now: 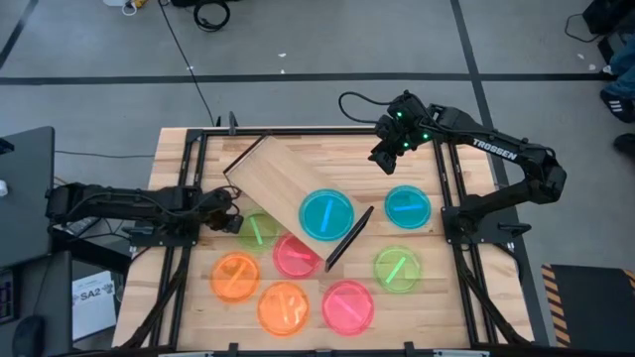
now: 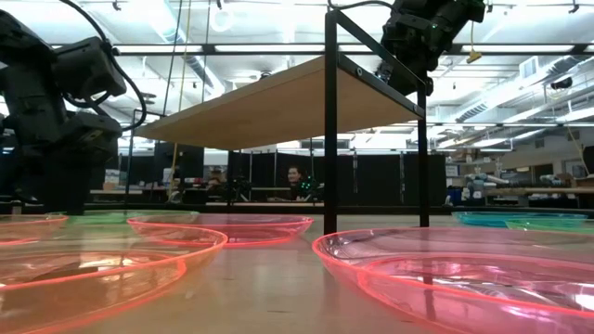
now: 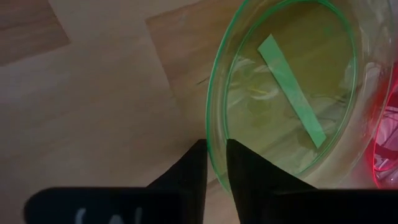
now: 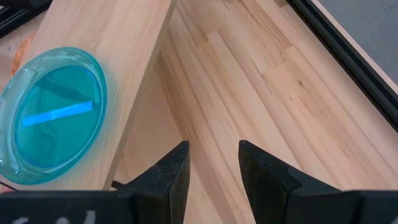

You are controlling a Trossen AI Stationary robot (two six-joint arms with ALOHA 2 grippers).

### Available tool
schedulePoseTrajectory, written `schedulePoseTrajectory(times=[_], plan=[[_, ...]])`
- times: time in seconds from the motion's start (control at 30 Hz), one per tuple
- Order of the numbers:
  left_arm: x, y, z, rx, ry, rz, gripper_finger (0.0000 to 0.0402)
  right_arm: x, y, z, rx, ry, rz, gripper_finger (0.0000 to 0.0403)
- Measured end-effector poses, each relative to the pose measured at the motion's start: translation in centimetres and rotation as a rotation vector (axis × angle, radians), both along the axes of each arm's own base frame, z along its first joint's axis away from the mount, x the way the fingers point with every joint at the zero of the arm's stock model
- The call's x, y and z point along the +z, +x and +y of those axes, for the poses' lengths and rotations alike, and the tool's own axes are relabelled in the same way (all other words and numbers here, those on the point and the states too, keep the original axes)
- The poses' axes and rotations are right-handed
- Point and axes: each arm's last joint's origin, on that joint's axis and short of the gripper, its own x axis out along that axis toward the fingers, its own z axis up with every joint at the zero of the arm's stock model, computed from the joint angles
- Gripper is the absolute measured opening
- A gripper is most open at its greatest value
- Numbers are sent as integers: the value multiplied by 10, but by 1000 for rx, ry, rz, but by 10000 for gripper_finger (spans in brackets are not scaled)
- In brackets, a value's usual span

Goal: Place and stack plates onto a shelf
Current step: Put the top green plate on the shelf

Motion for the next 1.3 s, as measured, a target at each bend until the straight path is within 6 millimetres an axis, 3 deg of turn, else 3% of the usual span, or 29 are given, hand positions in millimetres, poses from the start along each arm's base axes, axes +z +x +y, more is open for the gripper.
schedulePoseTrajectory(times=[0.4,1.3], plan=[[0,-1,0,-1,-3,12,14,0,0,0,0,0,0,144],[-1,-1,-1,-14,-31,14,3,0,0,0,0,0,0,144]])
